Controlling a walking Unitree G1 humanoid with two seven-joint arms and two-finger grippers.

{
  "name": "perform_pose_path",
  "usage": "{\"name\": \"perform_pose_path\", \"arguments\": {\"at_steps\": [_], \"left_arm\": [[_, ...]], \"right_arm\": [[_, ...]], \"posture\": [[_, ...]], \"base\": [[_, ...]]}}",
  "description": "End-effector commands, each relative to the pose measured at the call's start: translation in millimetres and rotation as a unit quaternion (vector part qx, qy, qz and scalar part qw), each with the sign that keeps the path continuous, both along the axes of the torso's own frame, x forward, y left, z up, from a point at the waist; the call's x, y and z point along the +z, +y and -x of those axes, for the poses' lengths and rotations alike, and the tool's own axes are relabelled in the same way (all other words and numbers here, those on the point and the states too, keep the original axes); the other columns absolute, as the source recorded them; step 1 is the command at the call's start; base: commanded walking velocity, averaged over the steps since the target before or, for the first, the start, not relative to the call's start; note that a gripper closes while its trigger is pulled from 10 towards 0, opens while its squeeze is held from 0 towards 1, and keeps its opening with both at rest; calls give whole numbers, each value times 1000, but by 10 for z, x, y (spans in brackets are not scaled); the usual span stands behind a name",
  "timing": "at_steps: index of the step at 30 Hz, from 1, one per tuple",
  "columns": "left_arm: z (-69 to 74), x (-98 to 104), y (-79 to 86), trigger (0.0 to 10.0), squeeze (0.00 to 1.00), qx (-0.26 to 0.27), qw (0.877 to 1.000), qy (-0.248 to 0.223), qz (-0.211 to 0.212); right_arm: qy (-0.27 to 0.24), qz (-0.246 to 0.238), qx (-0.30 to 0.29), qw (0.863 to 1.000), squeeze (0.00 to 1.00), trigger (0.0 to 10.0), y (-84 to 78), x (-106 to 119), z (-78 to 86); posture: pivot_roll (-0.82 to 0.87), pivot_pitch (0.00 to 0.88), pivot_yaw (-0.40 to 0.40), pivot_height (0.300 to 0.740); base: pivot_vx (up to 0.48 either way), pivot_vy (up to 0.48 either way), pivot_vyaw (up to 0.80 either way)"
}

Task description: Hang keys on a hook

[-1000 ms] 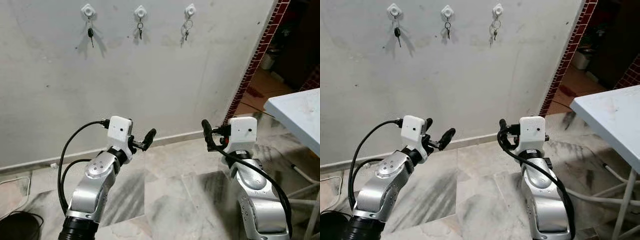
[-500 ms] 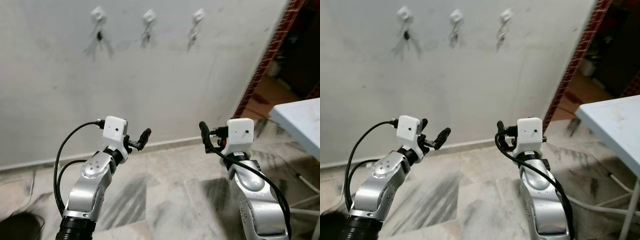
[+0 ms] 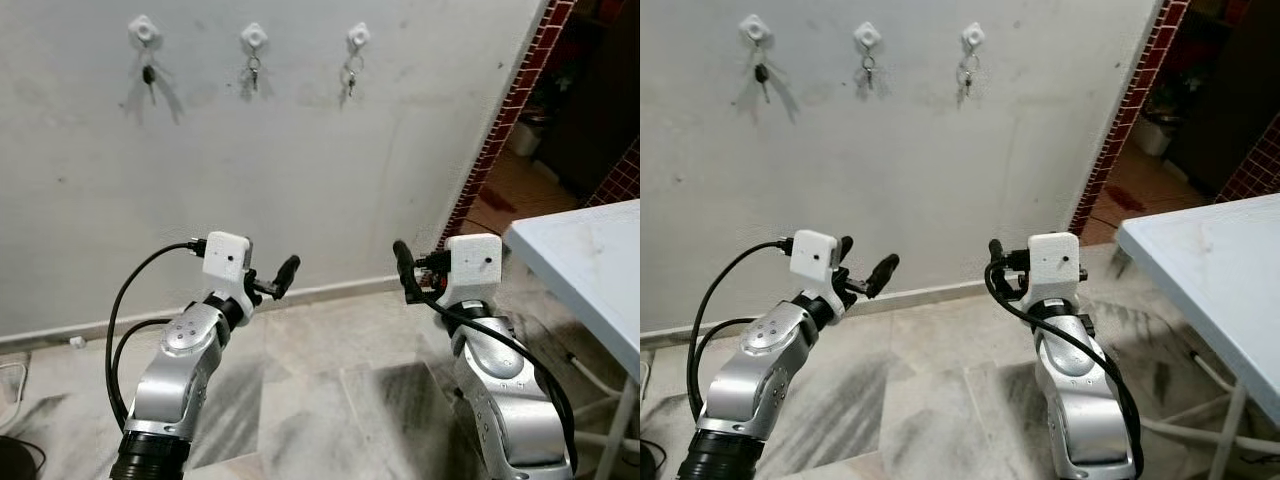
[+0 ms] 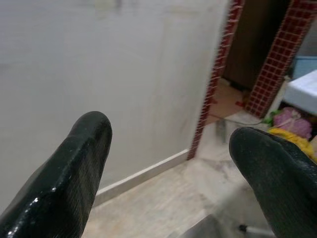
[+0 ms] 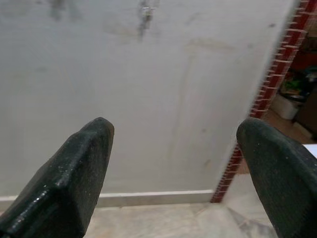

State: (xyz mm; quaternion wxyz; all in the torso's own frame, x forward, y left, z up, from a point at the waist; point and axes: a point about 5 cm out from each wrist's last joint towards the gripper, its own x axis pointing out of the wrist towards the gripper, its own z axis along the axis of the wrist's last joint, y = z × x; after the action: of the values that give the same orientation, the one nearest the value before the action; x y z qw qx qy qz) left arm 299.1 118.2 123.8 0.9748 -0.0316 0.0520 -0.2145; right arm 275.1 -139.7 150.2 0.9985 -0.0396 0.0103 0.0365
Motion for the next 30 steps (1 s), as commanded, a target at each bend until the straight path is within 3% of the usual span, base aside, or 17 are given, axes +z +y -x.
{"name": "perform_pose_path", "arguments": {"at_steps": [1, 7, 22, 30], "left_arm": [[-6, 68, -65, 10000, 0, -13, 1000, -13, 3], [-3, 63, -62, 10000, 0, -12, 1000, -12, 6], [-39, 117, -37, 10000, 0, 2, 1000, -21, 14], [-45, 30, 122, 10000, 0, 43, 999, -17, -19]], "right_arm": [[-5, 2, -12, 1000, 0, 10000, -57, 27, -8], [1, 0, -10, 1000, 0, 10000, -33, 8, -17], [-4, 5, -11, 1000, 0, 10000, -53, 14, -52], [30, 40, -77, 996, 0, 10000, -318, -120, 39]], "posture": [[69, 0, -39, 740], [76, 0, -42, 740], [86, 0, -43, 740], [81, 0, -45, 740]], "base": [[0, 0, 0], [0, 0, -68], [0, 0, -775], [0, 0, -770]]}}
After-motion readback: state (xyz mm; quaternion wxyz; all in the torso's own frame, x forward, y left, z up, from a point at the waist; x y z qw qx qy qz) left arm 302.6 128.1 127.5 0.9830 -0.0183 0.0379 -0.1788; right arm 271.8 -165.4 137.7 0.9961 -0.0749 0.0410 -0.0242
